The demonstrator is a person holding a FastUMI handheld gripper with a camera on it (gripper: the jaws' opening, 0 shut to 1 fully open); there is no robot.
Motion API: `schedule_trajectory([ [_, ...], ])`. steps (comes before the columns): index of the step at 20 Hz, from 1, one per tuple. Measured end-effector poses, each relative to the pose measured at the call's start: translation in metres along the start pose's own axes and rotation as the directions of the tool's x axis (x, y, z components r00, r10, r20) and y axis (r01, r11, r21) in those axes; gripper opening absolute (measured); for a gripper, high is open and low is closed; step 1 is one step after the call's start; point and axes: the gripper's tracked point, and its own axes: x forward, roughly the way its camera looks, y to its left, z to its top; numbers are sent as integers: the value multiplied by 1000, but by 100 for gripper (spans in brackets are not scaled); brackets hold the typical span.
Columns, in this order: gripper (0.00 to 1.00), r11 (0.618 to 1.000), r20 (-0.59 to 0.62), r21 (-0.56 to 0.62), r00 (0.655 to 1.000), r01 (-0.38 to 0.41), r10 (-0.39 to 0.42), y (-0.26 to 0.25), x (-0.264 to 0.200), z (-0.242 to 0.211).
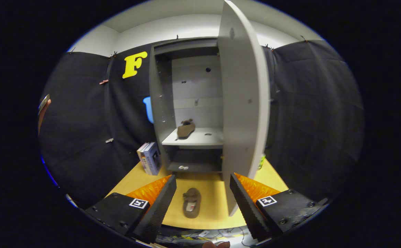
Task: Open the shoe cabinet door, grab the shoes and put them into the shoe cabinet, then close the shoe cabinet door.
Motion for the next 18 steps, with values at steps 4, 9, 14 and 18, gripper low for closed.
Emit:
schedule_trajectory([
  [4,99,998,-152,40,987,-52,58,36,55,-63],
  [9,99,998,-334,63,941,-26,46,42,122,-166],
  [14,99,996,-428,93,902,-11,51,48,177,-239],
  [18,98,991,-496,134,866,14,55,49,215,-297],
])
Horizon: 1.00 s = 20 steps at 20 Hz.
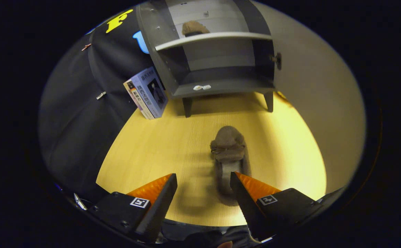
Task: Open the shoe cabinet door, grab the shoes and put them into the shoe cabinet, then close the shoe cabinet door.
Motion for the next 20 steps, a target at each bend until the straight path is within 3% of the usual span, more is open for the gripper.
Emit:
schedule_trajectory([
  [5,87,997,34,38,997,73,-74,-18,66,-2],
  [9,58,991,117,41,985,125,-129,-20,105,16],
  [11,35,984,150,41,973,174,-178,-32,116,26],
  [13,13,983,187,59,965,175,-183,-35,123,35],
  [16,6,988,226,41,962,147,-152,-31,112,45],
  [20,6,989,306,1,942,148,-141,-26,68,73],
])
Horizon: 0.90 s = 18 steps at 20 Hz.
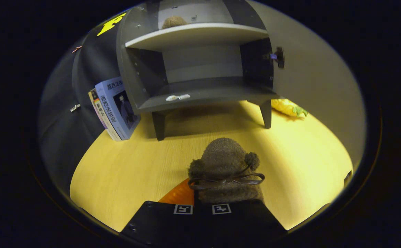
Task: Open the shoe cabinet door, grab the shoes and put them into the shoe cabinet, then close the shoe cabinet door.
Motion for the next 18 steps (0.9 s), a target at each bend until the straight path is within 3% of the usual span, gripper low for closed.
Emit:
schedule_trajectory([
  [9,6,999,278,-10,960,-42,43,0,-95,165],
  [14,5,999,288,-17,957,-33,37,1,-113,252],
  [18,5,998,263,33,964,-56,45,-3,-92,316],
])
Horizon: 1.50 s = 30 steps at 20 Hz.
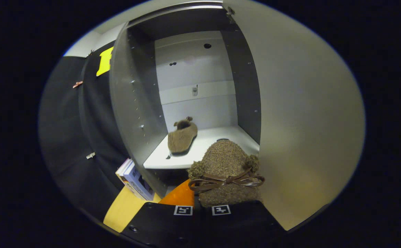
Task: Open the shoe cabinet door, grab the shoes and put them into the shoe cabinet, then close the shoe cabinet door.
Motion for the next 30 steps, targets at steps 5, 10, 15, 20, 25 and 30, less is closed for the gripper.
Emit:
schedule_trajectory([
  [5,5,996,-3,-86,1000,24,-25,-9,79,47],
  [10,5,982,-33,-180,997,58,-65,-14,174,73],
  [15,5,977,-124,-203,987,71,-98,-24,251,64],
  [20,6,972,-216,-210,965,102,-148,-36,300,40],
  [25,13,971,-240,-197,954,135,-181,-37,306,35],
  [30,53,971,-247,-199,952,134,-183,-36,277,42],
])
